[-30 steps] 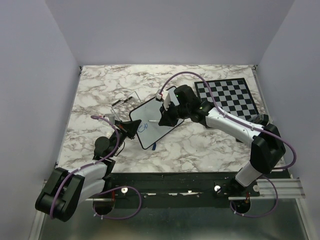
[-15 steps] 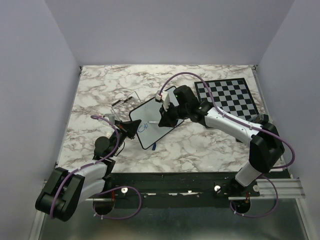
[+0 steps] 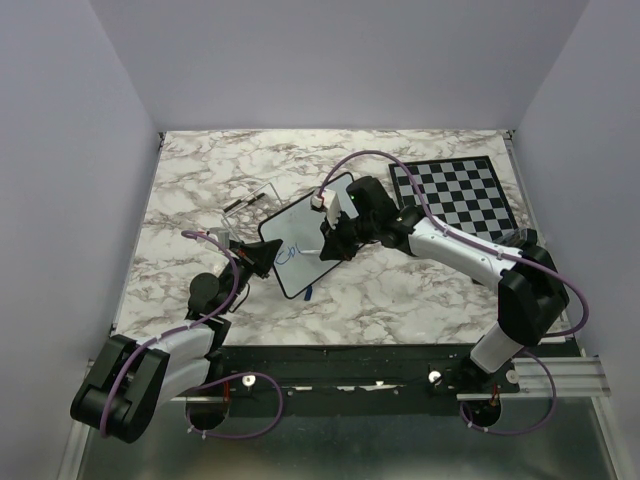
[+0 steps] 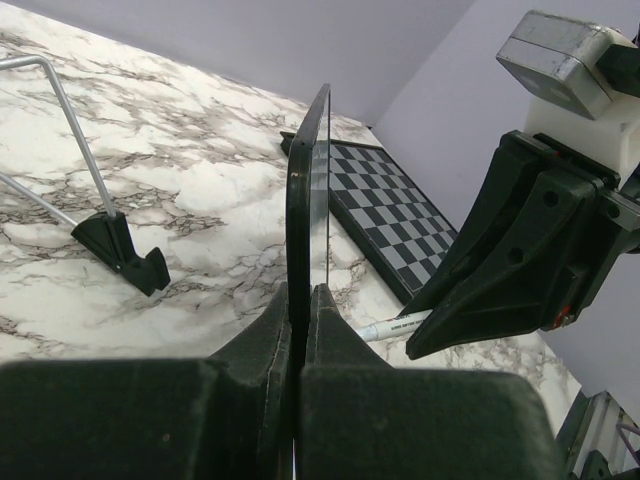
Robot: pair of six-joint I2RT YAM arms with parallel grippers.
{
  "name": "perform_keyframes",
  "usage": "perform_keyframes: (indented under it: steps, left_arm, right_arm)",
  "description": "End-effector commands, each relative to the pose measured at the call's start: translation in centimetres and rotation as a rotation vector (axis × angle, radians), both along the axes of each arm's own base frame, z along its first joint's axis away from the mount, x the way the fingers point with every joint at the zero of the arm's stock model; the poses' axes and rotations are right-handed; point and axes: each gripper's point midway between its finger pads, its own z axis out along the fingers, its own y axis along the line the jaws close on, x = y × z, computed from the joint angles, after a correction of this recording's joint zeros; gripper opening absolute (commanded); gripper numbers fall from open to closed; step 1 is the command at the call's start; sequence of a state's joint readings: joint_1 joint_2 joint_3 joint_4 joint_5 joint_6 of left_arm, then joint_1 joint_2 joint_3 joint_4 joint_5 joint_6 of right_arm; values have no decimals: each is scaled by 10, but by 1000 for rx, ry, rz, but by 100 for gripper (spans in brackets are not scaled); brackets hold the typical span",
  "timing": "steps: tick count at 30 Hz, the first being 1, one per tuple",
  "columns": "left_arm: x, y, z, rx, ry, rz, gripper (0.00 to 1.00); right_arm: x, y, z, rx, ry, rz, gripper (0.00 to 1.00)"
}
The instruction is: Write a sentence on the whiteboard
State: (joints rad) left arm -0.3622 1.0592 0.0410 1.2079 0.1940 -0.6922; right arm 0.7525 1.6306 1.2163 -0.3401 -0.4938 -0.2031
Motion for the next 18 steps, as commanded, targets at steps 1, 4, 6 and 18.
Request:
perform_keyframes:
  steps: [1,4,6,18]
  left_arm:
    - [-11,-5,-10,41,-4,-46,0]
    - [-11,-5,-9,39,-7,-46,0]
    - [-11,-5,-11,40,-2,-47,0]
    - [-11,-6,-10,38,-2,-48,0]
  right_arm:
    - [8,-5,-4,-34,-27,-40,1]
    - [15,-7,1,-32,-44,-64,0]
    - [18,-8,6,-27,-54,-74,0]
    - [28,-6,18,-8,-82,-95,1]
